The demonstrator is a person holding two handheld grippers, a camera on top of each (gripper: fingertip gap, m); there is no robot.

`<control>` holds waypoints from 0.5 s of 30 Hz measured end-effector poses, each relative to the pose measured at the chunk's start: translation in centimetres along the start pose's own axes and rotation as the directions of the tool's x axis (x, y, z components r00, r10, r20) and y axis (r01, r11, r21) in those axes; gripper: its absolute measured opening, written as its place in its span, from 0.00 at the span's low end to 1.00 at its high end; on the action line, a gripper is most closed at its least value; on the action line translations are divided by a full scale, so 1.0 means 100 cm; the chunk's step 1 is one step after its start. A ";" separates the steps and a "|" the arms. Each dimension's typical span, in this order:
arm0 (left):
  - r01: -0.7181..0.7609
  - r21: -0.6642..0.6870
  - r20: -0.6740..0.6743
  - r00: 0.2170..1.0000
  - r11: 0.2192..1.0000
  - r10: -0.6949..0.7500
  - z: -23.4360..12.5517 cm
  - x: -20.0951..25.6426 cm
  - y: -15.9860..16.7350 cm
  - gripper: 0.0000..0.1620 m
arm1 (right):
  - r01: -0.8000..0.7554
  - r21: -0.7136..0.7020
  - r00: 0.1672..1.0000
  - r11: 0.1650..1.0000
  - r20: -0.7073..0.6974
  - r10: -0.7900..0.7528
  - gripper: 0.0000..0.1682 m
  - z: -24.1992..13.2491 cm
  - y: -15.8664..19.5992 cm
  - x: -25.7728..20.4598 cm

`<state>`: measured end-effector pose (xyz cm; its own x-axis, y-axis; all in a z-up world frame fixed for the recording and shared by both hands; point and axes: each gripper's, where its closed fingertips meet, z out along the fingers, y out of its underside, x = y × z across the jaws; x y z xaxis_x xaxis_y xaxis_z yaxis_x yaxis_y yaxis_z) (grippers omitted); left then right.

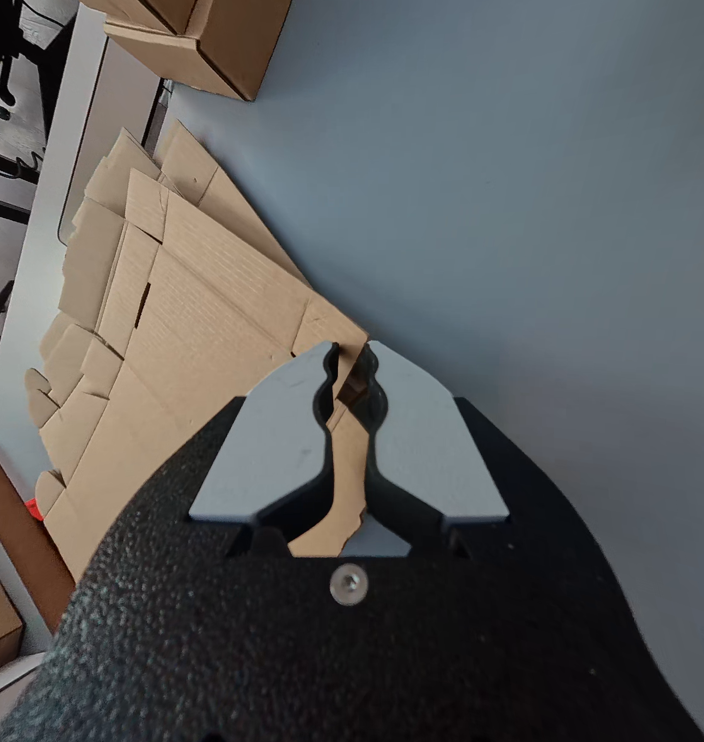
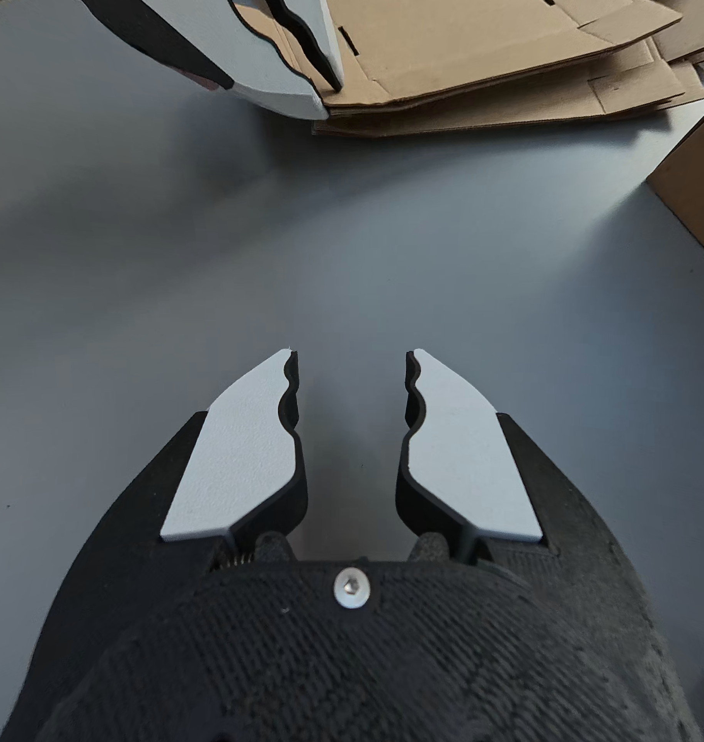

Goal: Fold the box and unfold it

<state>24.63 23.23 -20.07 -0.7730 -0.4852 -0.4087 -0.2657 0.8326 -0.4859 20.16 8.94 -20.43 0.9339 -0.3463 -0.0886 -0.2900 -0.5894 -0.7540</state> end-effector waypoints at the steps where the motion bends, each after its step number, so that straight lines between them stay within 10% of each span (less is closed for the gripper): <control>1: 0.021 0.011 -0.005 1.000 1.000 -0.021 -0.003 -0.001 -0.001 0.06 | -0.001 -0.002 1.000 1.000 0.004 0.001 0.31 0.001 0.001 0.000; 15: 0.131 0.083 -0.045 0.991 0.988 -0.127 -0.015 -0.008 -0.006 0.06 | -0.012 0.004 1.000 1.000 0.025 0.012 0.30 0.000 0.005 0.000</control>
<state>24.52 23.52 -18.31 -0.7580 -0.5748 -0.3083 -0.3158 0.7370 -0.5977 20.01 8.61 -20.80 0.9355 -0.3345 -0.1138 -0.3002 -0.5825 -0.7554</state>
